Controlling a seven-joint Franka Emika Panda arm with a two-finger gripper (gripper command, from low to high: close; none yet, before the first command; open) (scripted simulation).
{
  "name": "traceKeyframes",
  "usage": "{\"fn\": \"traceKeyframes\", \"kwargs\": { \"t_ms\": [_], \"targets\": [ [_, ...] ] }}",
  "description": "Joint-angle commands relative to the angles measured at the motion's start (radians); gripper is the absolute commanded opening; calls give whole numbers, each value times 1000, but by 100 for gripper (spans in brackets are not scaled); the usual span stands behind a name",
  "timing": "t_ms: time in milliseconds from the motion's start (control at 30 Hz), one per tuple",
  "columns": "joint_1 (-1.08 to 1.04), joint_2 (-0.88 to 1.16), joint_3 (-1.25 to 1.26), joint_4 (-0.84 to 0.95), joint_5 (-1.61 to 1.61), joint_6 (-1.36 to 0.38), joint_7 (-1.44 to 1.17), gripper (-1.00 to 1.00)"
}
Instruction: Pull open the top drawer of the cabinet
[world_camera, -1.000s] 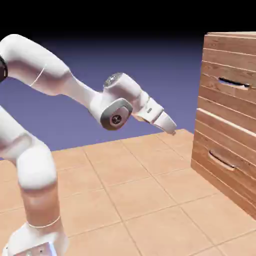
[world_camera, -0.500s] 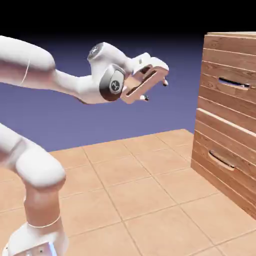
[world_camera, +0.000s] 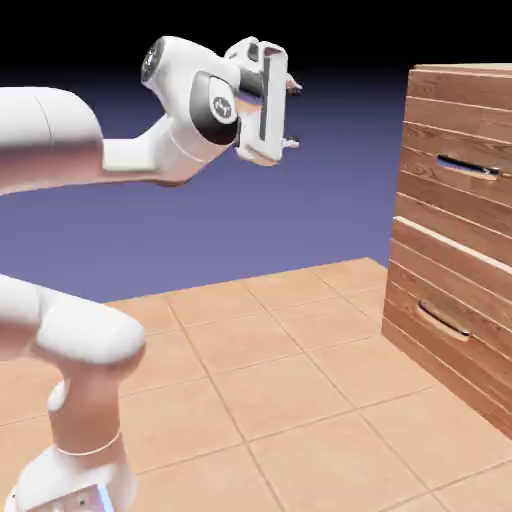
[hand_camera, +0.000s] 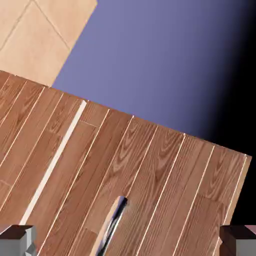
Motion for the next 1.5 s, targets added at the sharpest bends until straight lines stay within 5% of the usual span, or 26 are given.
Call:
{"fn": "traceKeyframes", "kwargs": {
  "t_ms": [0, 1467],
  "targets": [
    [24, -13, -15, 10, -33, -9, -44, 0],
    [1074, -586, -653, 457, -1488, -420, -1957, 0]
  ]
}}
